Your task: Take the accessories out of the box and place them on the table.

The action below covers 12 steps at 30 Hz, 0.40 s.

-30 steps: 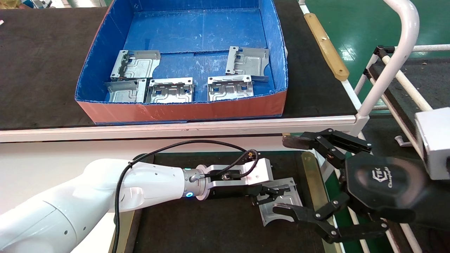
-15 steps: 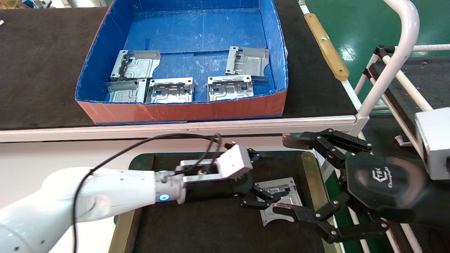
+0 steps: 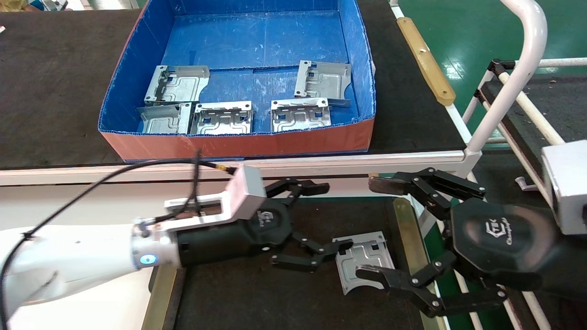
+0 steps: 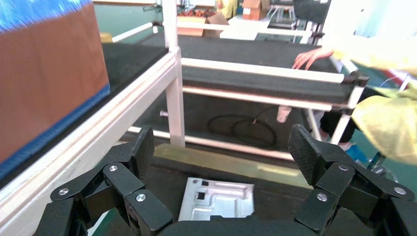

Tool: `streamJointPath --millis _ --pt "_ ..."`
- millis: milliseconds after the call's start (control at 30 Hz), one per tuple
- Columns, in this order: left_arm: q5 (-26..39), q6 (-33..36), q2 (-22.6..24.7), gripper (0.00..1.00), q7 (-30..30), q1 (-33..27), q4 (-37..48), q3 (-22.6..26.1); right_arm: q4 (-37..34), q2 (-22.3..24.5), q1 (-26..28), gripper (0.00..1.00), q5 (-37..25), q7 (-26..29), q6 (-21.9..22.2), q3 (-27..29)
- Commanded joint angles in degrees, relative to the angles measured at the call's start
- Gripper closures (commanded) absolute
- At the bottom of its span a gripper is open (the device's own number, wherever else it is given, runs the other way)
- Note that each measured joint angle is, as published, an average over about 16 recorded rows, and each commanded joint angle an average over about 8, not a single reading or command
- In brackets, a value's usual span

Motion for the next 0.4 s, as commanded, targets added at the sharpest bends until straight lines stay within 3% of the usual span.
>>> streamJointPath --millis 33,400 --pt "0.25 1.25 -1.45 0.0 -1.47 0.8 -1.54 -2.05 0.0 0.0 0.0 0.0 0.0 0.0 0.0 0.0" --pt "1.46 7.18 -8.31 0.0 -8.41 4.57 -8.84 -11.74 0.0 0.0 0.0 0.0 0.0 0.0 0.0 0.0"
